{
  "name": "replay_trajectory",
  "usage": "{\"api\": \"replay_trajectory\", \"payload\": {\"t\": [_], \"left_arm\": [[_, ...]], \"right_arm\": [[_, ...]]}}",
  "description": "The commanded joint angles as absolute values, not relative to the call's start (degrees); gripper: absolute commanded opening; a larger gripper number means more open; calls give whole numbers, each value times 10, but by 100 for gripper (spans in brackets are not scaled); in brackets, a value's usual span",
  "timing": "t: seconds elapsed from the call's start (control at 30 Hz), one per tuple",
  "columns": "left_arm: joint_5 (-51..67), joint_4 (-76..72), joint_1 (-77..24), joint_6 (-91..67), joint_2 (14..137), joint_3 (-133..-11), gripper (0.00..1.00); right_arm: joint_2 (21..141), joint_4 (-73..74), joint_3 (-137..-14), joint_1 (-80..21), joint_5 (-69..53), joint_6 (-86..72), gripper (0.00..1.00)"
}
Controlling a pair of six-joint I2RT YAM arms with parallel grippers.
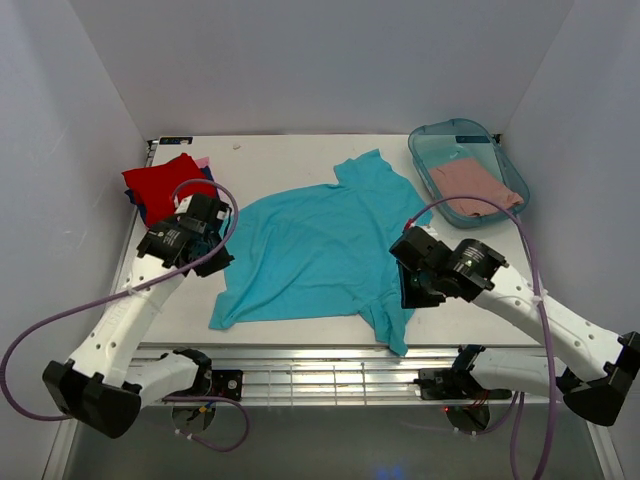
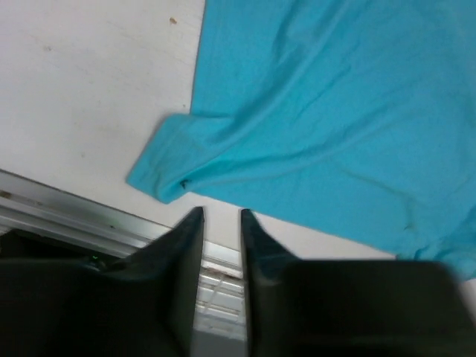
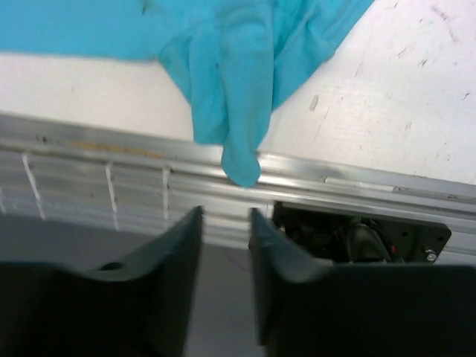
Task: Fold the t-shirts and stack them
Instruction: Flatten out the tshirt
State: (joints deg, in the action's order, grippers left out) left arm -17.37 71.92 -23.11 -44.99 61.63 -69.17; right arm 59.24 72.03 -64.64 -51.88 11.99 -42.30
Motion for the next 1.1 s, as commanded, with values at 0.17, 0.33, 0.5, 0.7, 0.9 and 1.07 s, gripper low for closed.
{"api": "replay_trajectory", "payload": {"t": [0.17,0.33,0.5,0.7,0.9,1.07], "left_arm": [[-152,517,-233,-431,737,-612,0],[-156,465,-233,-414,817,-639,0],[-184,451,-232,-406,892,-666,0],[-192,449,-227,-410,958,-678,0],[-200,443,-207,-410,1023,-692,0],[-198,437,-176,-398,1064,-713,0]], "right_arm": [[718,506,-612,-440,267,-333,8],[793,438,-634,-347,262,-259,8],[872,407,-659,-291,237,-202,8],[952,387,-675,-258,209,-176,8],[1001,390,-691,-242,197,-168,8],[1045,409,-715,-230,182,-160,8]]}}
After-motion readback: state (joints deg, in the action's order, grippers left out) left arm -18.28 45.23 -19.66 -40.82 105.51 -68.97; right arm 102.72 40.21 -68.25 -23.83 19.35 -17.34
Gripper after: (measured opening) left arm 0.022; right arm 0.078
